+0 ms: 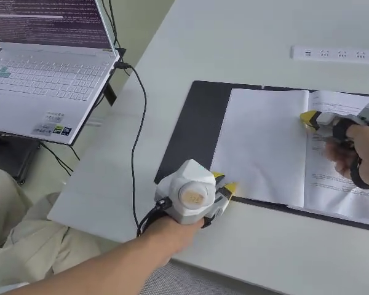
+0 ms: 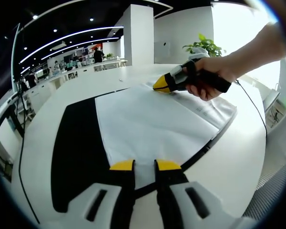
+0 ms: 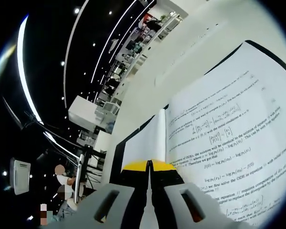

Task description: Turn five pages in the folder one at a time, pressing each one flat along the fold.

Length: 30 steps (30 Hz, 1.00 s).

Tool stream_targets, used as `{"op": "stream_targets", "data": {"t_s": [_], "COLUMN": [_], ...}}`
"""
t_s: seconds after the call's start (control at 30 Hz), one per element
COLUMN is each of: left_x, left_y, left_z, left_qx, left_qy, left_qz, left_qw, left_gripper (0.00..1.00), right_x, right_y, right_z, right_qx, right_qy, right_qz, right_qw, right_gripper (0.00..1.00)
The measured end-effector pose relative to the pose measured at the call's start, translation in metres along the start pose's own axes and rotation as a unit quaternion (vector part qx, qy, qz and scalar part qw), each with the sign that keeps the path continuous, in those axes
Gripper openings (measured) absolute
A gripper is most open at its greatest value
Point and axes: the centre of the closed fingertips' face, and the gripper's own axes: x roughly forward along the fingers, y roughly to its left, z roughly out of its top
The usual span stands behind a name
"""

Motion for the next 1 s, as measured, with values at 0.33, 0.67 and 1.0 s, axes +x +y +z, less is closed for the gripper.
{"op": "stream_targets", "data": {"t_s": [0.33,0.67,1.0], "left_x": [0.000,0.001,0.001], "left_y": [0.000,0.000,0.001], "left_z": [0.000,-0.001,-0.001], "left_qx": [-0.001,0.000,-0.002], "left_qy": [-0.004,-0.004,-0.007], "left_qz": [0.000,0.000,0.001], "left_qw": [1.0000,1.0000,1.0000], "left_gripper": [0.14,0.14,0.14], "right_x": [0.013,0.028,0.038], "right_y": [-0.001,-0.008,-0.012], "right_z": [0.013,0.033,0.051], "right_qx": [-0.001,0.008,0.028], "right_qy": [-0.002,-0.016,-0.055], "right_qz": [-0.001,-0.006,-0.010], "right_qw": [1.0000,0.9998,0.9981], "right_gripper": [0.00,0.00,0.00]}}
